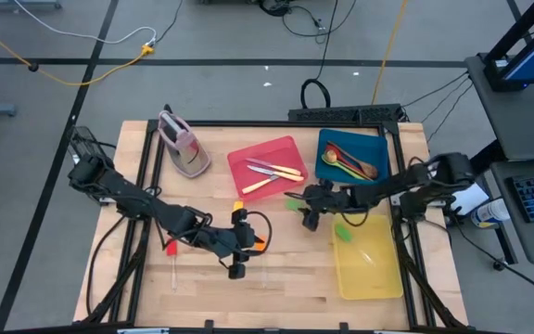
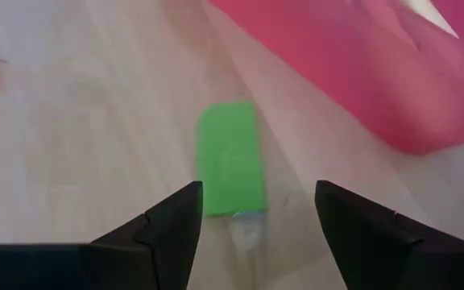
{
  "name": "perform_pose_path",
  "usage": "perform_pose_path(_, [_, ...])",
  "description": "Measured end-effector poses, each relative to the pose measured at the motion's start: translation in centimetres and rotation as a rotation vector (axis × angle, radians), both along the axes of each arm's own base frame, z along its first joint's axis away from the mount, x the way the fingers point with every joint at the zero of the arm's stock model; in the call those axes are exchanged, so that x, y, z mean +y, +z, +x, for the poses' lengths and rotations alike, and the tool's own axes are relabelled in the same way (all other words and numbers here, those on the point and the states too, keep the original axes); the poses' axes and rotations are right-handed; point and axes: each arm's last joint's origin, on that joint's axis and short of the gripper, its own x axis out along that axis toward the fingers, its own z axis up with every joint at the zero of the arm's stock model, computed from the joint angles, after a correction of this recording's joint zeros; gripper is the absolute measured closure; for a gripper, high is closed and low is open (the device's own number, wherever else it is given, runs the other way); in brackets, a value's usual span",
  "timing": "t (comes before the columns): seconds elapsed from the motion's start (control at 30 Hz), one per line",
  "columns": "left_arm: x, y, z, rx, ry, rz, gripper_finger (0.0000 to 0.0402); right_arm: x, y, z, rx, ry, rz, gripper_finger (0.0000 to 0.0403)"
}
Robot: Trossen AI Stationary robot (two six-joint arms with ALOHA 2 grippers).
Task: Pick & Place Kitchen Items
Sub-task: Put the green spatula into the yellow bin
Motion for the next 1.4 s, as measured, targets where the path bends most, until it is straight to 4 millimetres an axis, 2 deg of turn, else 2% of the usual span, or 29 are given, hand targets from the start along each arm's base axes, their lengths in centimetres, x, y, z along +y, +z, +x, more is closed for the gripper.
perform_pose_path(0.37, [0.0,-0.1,-0.1,0.011,-0.001,0.008,0.0273,-0.6,-2.3,1.2,-0.003,0.045,-0.032,0.0168])
perform_pose_path(0.5, [0.0,-0.1,-0.1,0.012,-0.001,0.008,0.0273,-0.6,-3.2,1.3,0.034,0.072,-0.057,0.0182])
perform_pose_path(0.63, [0.1,-0.2,-0.1,0.026,0.001,0.011,0.0273,-0.6,-3.7,1.2,0.068,0.086,-0.069,0.0224])
perform_pose_path(0.83, [0.1,-0.3,-0.2,0.032,0.005,0.008,0.0273,-0.6,-3.9,1.0,0.093,0.098,-0.068,0.0323])
perform_pose_path(0.9, [0.1,-0.3,-0.2,0.031,0.006,0.008,0.0273,-0.6,-3.9,1.0,0.099,0.099,-0.067,0.0328])
perform_pose_path(1.17, [0.1,-0.3,-0.2,0.032,0.008,0.005,0.0273,-0.5,-3.5,1.0,0.082,0.103,-0.069,0.0328])
perform_pose_path(1.4, [0.1,-0.3,-0.2,0.033,0.014,-0.005,0.0273,0.7,-0.4,0.5,-0.012,0.166,-0.079,0.0326])
